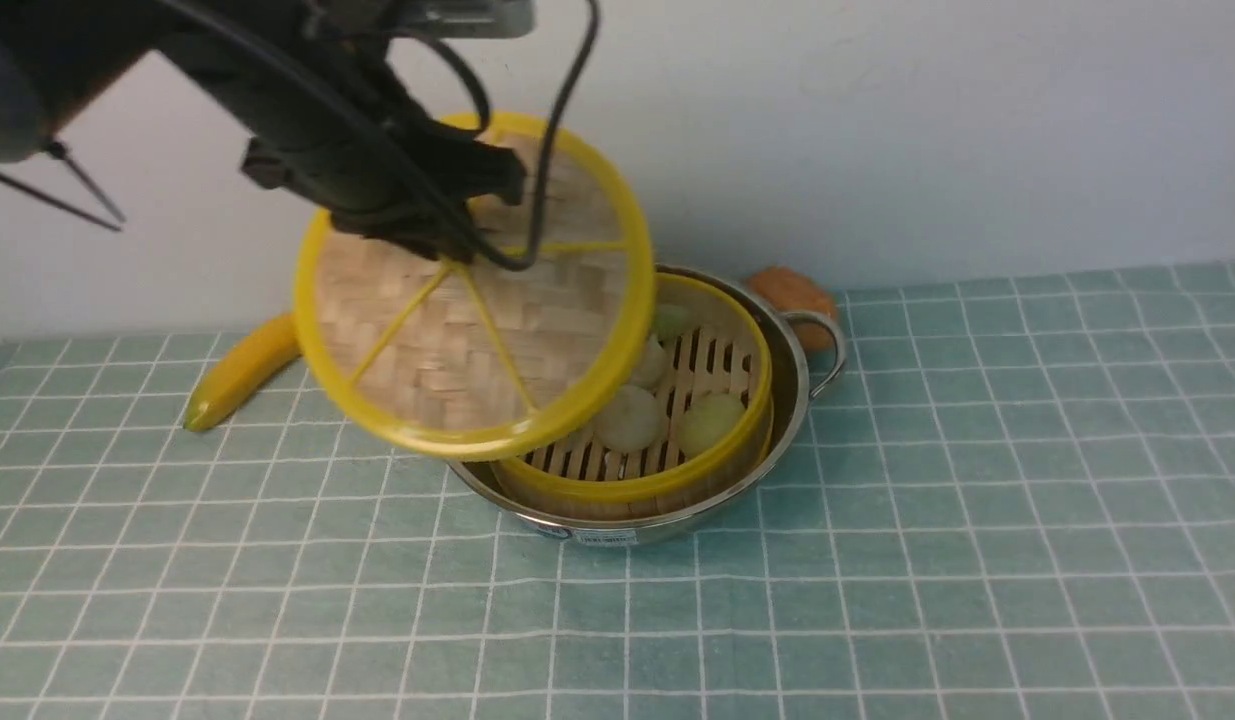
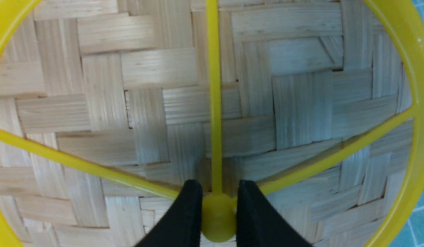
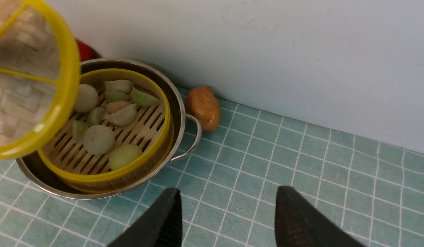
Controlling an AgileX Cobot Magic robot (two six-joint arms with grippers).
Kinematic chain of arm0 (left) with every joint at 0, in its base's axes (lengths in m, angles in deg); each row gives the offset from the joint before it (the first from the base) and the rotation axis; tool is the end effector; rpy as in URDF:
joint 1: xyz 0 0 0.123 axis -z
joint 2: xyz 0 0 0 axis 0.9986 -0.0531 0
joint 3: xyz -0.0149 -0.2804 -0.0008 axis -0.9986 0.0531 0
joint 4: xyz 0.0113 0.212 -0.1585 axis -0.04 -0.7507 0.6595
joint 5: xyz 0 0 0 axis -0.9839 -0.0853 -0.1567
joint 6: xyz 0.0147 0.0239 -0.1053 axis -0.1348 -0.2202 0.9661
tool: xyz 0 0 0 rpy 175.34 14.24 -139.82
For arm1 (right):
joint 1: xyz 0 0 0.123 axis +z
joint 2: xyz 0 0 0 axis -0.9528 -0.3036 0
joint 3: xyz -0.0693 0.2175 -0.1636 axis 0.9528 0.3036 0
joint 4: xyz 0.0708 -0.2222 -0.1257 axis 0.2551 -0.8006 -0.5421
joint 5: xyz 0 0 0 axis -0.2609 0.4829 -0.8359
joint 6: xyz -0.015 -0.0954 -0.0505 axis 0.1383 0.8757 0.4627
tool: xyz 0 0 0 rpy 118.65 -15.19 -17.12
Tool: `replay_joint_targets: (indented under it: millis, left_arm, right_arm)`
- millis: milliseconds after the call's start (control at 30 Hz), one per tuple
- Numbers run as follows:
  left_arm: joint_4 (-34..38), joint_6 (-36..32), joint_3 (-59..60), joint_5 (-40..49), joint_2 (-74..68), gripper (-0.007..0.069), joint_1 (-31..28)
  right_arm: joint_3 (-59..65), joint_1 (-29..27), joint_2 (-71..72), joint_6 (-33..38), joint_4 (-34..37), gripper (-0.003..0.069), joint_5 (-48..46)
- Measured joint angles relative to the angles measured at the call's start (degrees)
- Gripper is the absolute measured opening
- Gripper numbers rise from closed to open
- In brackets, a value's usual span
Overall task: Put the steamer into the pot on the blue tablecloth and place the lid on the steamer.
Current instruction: 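Place the yellow bamboo steamer lid onto the steamer in the pot with the left gripper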
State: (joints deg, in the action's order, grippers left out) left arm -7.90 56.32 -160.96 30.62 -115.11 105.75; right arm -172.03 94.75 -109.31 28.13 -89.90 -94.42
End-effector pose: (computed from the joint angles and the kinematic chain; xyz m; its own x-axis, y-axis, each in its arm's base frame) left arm 0.4055 -0.1457 0.3234 -0.8528 0.2385 -0.4647 0.3093 0.9475 -0.0814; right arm 0.2089 0.0750 0.4711 -0.6371 -0.1387 -0.7582 -0.2417 0.9700 0.0256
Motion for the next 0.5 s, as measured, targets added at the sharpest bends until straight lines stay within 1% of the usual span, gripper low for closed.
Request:
replay_joint_targets:
  millis: [133, 300, 500]
  left_arm:
    - [0.1, 0.0, -7.2, 2.2, -7.5, 0.0116, 2.6]
    - [-0.1, 0.0, -14.3, 3.4, -14.9, 0.0116, 3.0]
    - [-0.2, -0.1, -17.1, 3.5, -18.7, 0.0116, 3.0]
  right_arm:
    - [0.0, 0.0, 0.0, 0.0, 0.9, 0.0379, 0.0]
    - [0.0, 0.0, 0.0, 0.0, 1.7, 0.0379, 0.0]
    - [0.0, 0.0, 0.0, 0.0, 2.6, 0.0379, 0.0]
